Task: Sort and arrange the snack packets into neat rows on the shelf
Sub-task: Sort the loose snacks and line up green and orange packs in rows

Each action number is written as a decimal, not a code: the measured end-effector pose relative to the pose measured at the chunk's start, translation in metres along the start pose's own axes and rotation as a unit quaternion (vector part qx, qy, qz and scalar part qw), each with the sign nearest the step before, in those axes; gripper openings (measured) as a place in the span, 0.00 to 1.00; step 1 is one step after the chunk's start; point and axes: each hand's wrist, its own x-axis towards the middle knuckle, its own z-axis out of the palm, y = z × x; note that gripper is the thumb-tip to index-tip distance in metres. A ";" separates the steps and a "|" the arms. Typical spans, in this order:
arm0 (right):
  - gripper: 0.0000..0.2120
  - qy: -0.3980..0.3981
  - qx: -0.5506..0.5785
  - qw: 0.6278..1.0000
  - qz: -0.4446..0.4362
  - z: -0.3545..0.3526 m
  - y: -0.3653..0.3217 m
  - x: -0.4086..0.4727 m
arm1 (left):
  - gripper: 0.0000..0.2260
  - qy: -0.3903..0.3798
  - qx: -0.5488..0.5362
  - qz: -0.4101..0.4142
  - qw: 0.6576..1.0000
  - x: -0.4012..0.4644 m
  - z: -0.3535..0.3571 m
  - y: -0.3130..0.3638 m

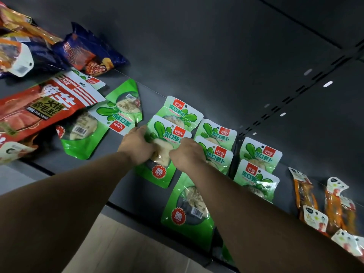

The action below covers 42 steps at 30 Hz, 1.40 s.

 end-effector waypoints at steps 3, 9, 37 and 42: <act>0.16 0.004 -0.001 1.000 0.001 -0.001 0.001 0.000 | 0.11 -0.011 -0.028 -0.001 1.000 0.004 0.000 0.001; 0.18 0.016 -0.021 1.000 0.001 -0.002 0.001 -0.003 | 0.16 0.019 0.003 0.001 1.000 0.004 0.000 -0.003; 0.16 0.108 0.080 0.989 -0.067 -0.003 -0.008 -0.007 | 0.12 0.303 -0.294 -0.164 0.892 0.014 -0.040 0.003; 0.15 0.123 0.133 0.976 -0.119 -0.003 -0.021 -0.007 | 0.05 0.258 -0.434 -0.101 0.857 0.012 -0.070 0.002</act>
